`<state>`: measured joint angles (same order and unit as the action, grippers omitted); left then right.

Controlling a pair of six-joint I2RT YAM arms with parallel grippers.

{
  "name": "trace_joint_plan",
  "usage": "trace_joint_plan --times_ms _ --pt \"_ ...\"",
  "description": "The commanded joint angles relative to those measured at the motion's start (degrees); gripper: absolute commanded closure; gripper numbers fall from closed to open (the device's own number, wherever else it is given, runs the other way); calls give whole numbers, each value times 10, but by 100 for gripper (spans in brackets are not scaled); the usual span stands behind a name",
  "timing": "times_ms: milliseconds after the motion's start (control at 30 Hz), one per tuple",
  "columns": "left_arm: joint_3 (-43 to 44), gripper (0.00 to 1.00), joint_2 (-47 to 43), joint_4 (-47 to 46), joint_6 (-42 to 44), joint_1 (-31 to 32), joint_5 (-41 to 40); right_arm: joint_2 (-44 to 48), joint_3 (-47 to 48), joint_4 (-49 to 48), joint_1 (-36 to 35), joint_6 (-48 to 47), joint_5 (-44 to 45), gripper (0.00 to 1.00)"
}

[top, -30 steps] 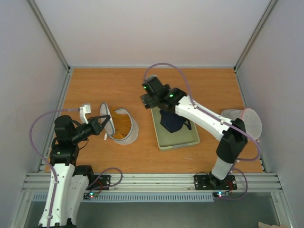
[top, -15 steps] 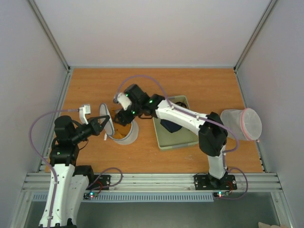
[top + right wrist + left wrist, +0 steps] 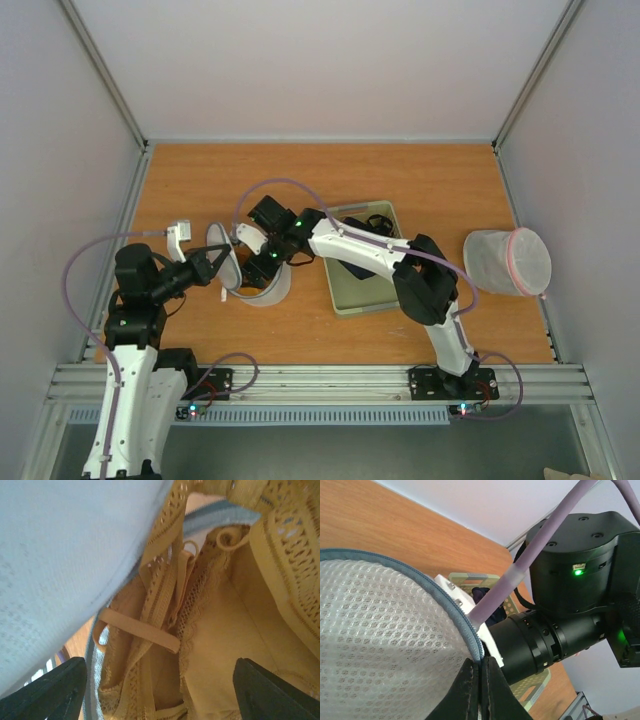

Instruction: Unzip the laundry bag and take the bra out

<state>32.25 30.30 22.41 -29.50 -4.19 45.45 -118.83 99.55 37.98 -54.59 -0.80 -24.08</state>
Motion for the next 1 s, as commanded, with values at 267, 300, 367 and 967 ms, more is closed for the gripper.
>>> trace_joint_plan --times_ms 267,300,367,967 --pt "22 99 -3 -12 21 -4 2 8 -4 5 -12 -88 1 16" --pt "26 99 -1 -10 31 -5 1 -1 -1 5 -12 -86 26 17" --pt "32 99 0 -9 43 -5 9 -22 9 3 -11 -79 57 19" --pt "17 99 -2 -13 24 -5 21 -85 41 -31 -14 -25 112 72"
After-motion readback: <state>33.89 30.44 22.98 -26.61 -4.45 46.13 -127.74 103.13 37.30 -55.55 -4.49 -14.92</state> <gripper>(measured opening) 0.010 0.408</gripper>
